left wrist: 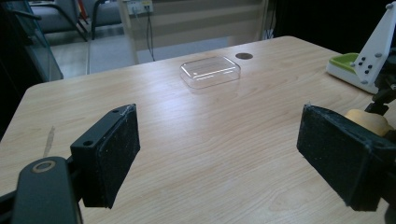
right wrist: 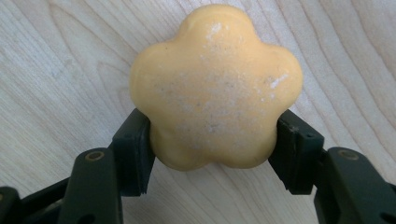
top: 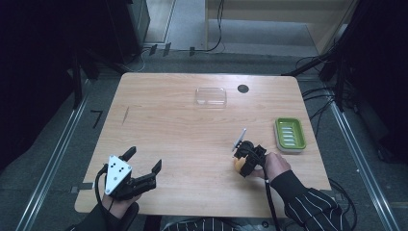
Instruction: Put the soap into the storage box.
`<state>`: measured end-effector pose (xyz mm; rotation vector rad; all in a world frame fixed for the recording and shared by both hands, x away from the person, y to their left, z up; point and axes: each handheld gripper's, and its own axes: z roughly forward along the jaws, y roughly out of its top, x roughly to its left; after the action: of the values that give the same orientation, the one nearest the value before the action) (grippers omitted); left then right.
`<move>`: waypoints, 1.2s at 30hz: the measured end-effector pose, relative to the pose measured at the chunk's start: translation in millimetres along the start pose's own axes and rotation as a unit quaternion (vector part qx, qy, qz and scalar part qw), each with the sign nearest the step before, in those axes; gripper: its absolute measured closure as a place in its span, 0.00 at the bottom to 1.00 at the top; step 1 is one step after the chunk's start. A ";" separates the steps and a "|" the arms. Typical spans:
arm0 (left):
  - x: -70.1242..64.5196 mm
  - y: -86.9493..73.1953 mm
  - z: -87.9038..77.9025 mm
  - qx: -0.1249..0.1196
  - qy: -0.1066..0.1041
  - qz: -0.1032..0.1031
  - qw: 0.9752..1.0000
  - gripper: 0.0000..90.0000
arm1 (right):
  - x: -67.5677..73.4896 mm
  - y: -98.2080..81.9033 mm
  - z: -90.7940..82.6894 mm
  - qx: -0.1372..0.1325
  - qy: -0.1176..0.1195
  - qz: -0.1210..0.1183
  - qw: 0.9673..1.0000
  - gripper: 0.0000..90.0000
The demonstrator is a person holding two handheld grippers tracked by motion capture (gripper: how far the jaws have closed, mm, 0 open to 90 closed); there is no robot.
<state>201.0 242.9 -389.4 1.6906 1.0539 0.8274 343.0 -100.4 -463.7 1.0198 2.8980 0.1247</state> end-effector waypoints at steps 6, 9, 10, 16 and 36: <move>0.4 0.0 0.0 0.000 0.000 -0.002 1.000 0.15 | 0.3 -1.3 -0.2 -0.005 -0.001 0.002 1.000 0.44; 0.4 0.0 0.0 0.000 0.000 -0.002 1.000 0.15 | 0.1 -1.5 -0.2 -0.004 0.000 0.001 1.000 0.44; 0.4 0.0 0.0 0.000 0.000 -0.002 1.000 0.15 | 0.2 -1.5 -0.3 -0.004 -0.001 0.001 1.000 0.44; 0.4 0.0 0.0 -0.001 0.001 -0.003 1.000 0.15 | -0.8 -4.4 -2.3 -0.004 -0.005 0.003 1.000 0.44; 0.5 0.0 -0.3 -0.001 0.001 -0.004 1.000 0.15 | -19.1 -27.0 -17.6 -0.017 -0.019 0.040 0.999 0.44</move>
<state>201.0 243.5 -389.3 1.6826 1.0596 0.8259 339.5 -134.4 -448.2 1.1200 2.8132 0.1560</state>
